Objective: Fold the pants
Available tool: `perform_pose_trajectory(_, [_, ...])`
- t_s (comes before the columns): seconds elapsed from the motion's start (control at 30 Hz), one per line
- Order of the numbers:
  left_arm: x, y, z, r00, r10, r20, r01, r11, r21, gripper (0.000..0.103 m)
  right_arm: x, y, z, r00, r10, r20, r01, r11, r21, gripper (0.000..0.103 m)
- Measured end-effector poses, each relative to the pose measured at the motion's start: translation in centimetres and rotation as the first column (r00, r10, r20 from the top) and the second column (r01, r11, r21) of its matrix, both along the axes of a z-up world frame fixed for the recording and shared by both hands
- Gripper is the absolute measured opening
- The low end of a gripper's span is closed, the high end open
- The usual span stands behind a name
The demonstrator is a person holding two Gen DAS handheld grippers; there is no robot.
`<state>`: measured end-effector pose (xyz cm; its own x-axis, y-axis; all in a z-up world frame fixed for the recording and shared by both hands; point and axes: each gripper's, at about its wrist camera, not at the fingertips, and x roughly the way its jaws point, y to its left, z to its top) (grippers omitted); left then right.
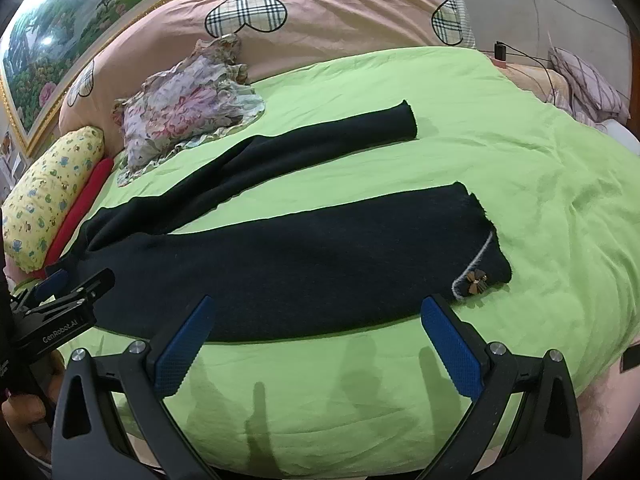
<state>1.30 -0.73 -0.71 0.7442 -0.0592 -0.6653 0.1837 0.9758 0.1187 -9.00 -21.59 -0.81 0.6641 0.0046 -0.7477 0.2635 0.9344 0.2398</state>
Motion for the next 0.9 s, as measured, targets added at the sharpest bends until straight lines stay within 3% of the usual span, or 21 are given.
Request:
perform_pose_trajectory(0.17, [1.3, -0.6, 0.0, 0.999, -0.039, -0.002, 0.039, 0.999, -0.005, 0.099, 1.1, -0.8, 0.2, 1.0, 0.014, -0.009, -0.014, 1.0, 0.015, 0.103])
perform_pose_trajectory(0.37, [3.7, -1.5, 0.2, 0.994, -0.094, -0.062, 0.093, 0.996, -0.018, 0.099, 2.8, -2.4, 0.6, 1.0, 0.022, -0.011, -0.021, 0.999, 0.042, 0.103])
perform_pose_trajectory(0.6, [8.5, -4.1, 1.7, 0.975, -0.215, -0.059, 0.216, 0.976, 0.008, 0.099, 6.5, -5.5, 1.5, 1.0, 0.028, -0.012, -0.028, 0.998, 0.053, 0.102])
perform_pose_trajectory(0.73, [12.7, -5.4, 2.2, 0.953, -0.286, -0.101, 0.287, 0.958, -0.001, 0.099, 10.4, -8.6, 2.2, 0.999, 0.032, -0.022, -0.03, 0.997, 0.076, 0.102])
perform_pose_trajectory(0.8, [14.7, -6.0, 2.4, 0.945, -0.31, -0.106, 0.311, 0.95, -0.015, 0.099, 12.2, -10.0, 2.4, 0.999, 0.022, -0.031, -0.019, 0.997, 0.074, 0.099])
perform_pose_trajectory(0.9, [17.9, -7.0, 2.2, 0.924, -0.352, -0.146, 0.352, 0.935, -0.028, 0.099, 15.5, -12.9, 1.6, 0.997, 0.007, -0.082, 0.002, 0.994, 0.112, 0.078])
